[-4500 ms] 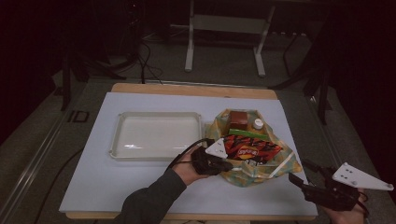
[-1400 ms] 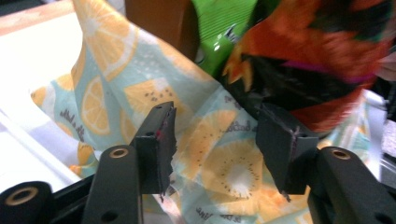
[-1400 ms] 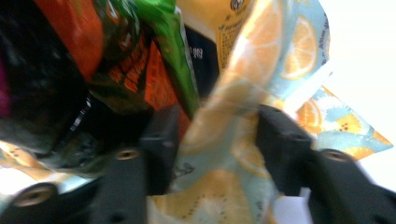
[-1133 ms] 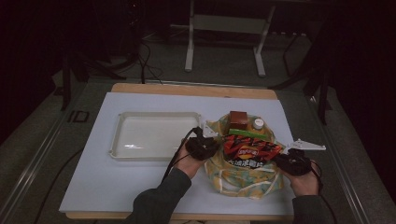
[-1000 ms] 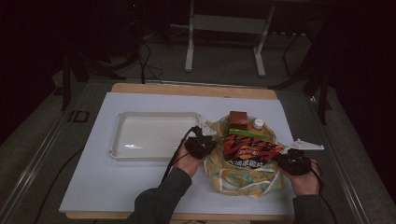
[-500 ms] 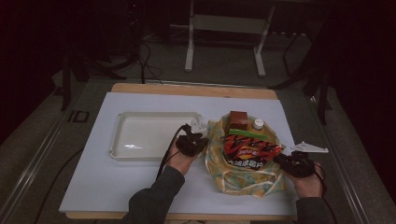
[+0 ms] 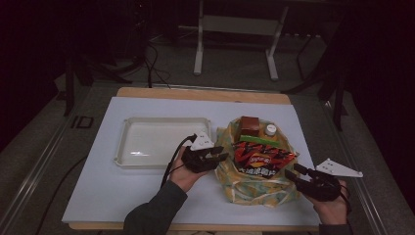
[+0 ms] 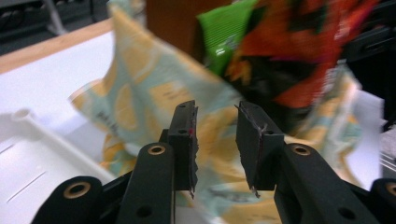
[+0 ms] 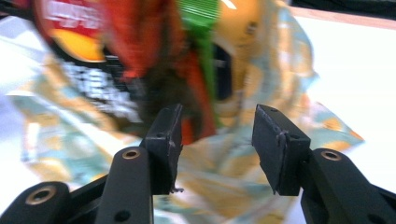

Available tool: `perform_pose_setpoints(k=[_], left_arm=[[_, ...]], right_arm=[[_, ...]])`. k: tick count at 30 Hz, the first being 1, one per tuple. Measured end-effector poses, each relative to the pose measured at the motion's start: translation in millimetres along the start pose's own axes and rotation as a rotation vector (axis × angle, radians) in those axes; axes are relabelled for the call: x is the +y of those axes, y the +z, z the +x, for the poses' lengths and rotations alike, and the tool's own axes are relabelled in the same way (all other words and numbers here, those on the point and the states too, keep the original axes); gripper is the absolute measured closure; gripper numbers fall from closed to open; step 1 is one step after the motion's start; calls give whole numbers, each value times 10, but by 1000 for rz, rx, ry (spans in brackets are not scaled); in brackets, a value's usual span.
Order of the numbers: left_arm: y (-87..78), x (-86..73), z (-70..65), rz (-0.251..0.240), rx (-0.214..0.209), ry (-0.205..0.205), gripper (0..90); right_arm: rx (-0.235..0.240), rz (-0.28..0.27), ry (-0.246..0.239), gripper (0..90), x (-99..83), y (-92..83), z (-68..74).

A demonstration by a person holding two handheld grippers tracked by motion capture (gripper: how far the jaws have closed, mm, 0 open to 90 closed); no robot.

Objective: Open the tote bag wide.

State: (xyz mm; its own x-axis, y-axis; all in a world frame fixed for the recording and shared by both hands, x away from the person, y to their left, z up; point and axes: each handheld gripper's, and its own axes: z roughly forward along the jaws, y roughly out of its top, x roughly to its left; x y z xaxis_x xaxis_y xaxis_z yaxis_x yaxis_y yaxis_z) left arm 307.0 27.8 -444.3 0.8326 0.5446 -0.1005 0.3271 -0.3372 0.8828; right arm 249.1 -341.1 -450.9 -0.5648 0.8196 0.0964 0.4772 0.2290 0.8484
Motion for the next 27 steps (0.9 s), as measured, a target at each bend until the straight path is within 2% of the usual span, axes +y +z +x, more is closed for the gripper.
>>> perform_pose_setpoints(k=[2, 4, 7, 10, 13, 17, 20, 22, 23, 27], left_arm=[[7, 2, -35, -2, -16, 11, 654], [39, 3, -63, 4, -17, 16, 644], [86, 8, -81, 4, -2, 22, 630], [124, 15, -82, -9, 11, 3, 595], [189, 13, -89, 8, 46, -3, 541], [313, -18, -97, 63, 111, -3, 484], [423, -52, -111, 121, 176, 10, 488], [478, -79, -98, 156, 209, 11, 537], [500, -93, -82, 174, 210, 9, 572], [544, -126, -29, 211, 224, 13, 784]], right_arm=[[34, 8, -16, 518, -24, 29, 63], [45, 29, -30, 519, -60, 85, 108], [67, 52, -30, 567, -116, 168, 139], [90, 71, -39, 608, -151, 224, 174], [100, 80, -44, 660, -169, 248, 202], [107, 87, -52, 680, -182, 260, 216], [107, 90, -56, 680, -184, 259, 219], [100, 91, -60, 680, -184, 257, 214], [96, 94, -63, 680, -185, 256, 213], [80, 102, -73, 695, -195, 255, 196]])
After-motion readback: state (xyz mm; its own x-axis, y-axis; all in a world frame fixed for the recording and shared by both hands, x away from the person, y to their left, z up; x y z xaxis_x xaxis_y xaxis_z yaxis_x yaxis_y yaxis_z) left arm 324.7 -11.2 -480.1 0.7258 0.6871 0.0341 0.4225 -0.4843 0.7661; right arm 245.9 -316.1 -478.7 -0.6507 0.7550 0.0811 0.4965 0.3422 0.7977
